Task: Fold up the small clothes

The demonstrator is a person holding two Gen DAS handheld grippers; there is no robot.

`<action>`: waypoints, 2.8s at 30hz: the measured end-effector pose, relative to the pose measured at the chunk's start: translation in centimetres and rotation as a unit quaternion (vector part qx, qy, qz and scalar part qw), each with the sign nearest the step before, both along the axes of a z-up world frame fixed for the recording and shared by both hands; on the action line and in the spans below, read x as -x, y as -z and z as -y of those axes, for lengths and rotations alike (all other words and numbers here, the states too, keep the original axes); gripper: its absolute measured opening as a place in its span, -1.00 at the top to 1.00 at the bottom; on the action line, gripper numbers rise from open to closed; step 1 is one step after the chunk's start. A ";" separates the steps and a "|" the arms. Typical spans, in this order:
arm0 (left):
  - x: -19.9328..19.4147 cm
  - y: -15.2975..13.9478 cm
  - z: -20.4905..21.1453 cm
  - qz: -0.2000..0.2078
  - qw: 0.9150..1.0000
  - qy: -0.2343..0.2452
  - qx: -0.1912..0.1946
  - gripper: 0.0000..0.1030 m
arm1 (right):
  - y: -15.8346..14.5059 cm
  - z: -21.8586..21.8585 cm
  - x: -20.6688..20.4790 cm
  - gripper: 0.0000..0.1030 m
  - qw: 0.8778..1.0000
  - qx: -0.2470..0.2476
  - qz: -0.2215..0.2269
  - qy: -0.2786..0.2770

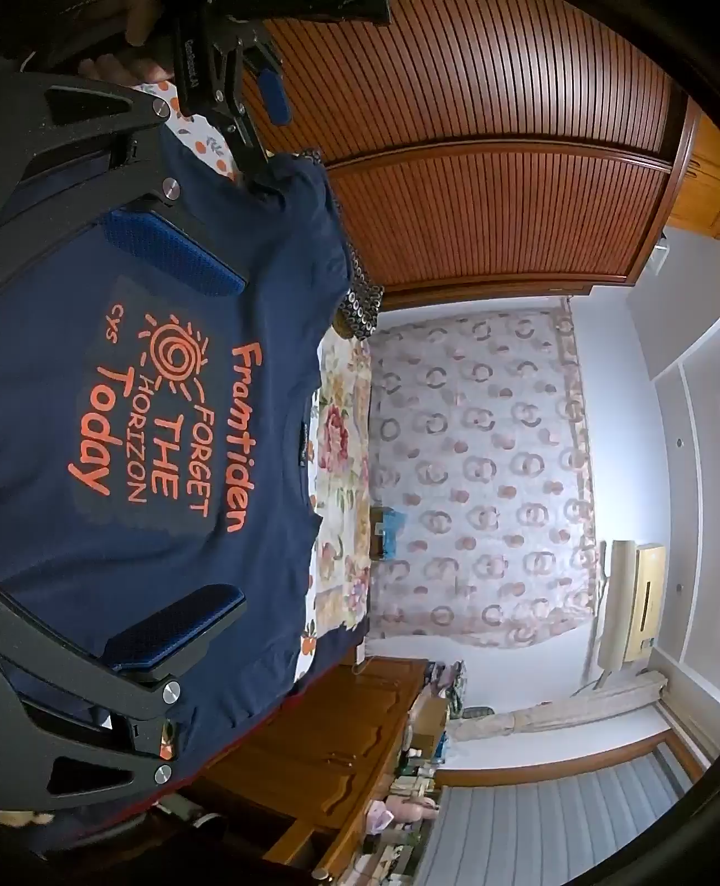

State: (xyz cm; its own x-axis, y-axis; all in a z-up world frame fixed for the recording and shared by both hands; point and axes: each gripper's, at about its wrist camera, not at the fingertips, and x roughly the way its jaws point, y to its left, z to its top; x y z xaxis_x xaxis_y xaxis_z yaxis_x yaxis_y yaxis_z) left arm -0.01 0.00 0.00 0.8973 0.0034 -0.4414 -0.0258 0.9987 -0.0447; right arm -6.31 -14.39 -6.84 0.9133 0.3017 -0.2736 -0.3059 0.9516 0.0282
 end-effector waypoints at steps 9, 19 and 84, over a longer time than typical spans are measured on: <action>0.2 -0.3 -0.1 0.002 1.000 0.000 -0.002 -1.00 | -0.1 0.5 -0.1 -1.00 1.000 -0.016 -0.008 -0.004; 0.1 -0.4 -0.3 0.004 1.000 0.000 -0.003 -1.00 | 0.0 0.2 -0.1 -1.00 1.000 -0.010 -0.005 -0.004; 1.2 -2.6 0.9 0.013 1.000 0.001 -0.016 -1.00 | 0.0 0.4 0.5 -1.00 1.000 -0.013 0.009 -0.007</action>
State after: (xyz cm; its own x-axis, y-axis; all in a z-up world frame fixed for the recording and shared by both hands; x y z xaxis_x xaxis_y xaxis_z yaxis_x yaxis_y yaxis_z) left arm -1.21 -0.90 2.57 0.9088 0.0154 -0.4168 -0.0232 0.9996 -0.0137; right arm -6.78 -14.76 -6.86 0.9139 0.3207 -0.2487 -0.3192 0.9465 0.0475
